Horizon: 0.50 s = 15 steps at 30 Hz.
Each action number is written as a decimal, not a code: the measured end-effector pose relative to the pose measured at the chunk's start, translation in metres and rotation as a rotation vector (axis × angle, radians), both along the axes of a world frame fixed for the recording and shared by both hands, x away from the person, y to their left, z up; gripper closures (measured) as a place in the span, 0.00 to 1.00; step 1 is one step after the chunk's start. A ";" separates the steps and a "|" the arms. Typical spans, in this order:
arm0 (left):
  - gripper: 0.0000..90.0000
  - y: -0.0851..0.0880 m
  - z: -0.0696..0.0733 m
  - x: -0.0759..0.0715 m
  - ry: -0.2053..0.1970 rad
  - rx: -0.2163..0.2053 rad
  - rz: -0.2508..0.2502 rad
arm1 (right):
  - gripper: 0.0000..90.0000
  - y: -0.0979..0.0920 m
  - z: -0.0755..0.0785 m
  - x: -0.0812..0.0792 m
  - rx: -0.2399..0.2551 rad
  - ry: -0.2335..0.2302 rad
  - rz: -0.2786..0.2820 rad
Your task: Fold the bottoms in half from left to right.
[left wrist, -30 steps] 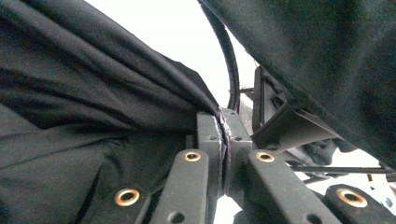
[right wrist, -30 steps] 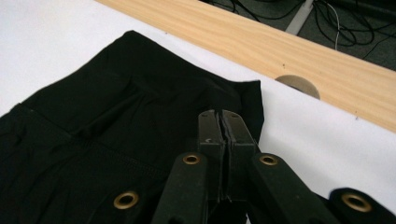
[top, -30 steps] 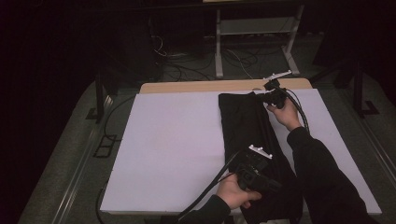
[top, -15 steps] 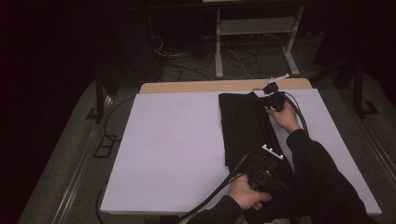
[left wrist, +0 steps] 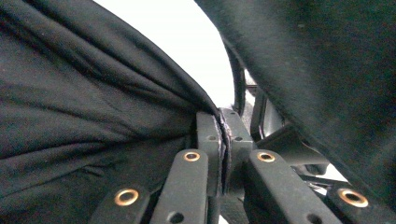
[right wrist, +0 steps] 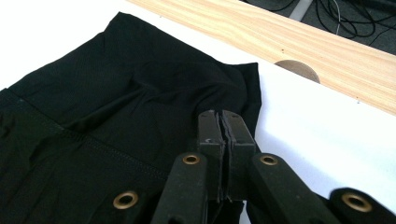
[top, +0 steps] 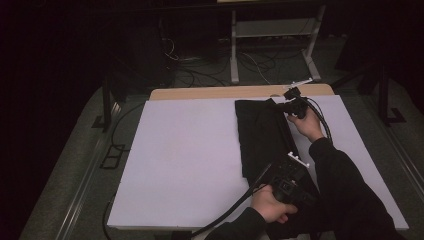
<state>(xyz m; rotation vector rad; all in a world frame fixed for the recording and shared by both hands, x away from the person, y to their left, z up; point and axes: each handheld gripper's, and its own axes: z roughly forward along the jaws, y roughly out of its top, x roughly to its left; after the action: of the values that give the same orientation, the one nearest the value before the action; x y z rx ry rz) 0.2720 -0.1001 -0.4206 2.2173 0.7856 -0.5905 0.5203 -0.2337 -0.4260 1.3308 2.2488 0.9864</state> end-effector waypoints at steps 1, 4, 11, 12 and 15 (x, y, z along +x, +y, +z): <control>0.96 -0.002 -0.002 0.000 0.004 0.007 -0.003 | 0.95 -0.001 0.000 0.000 -0.001 -0.001 0.001; 0.96 -0.007 -0.008 0.000 0.009 0.018 0.009 | 0.95 -0.002 -0.002 0.001 -0.001 0.002 -0.001; 0.87 -0.026 -0.026 -0.006 0.098 -0.023 -0.020 | 0.95 -0.006 -0.006 0.001 0.009 0.009 -0.005; 0.80 -0.028 -0.027 -0.009 0.097 -0.027 -0.037 | 0.94 -0.007 -0.006 0.000 0.016 0.009 -0.006; 0.76 -0.032 -0.029 -0.012 0.080 -0.029 -0.044 | 0.92 -0.009 -0.007 0.000 0.032 0.022 -0.014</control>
<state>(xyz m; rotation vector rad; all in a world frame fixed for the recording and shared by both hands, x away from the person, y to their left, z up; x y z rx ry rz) 0.2599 -0.1320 -0.4498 2.2004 0.7652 -0.7119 0.5200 -0.2423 -0.4329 1.3746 2.2458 1.0117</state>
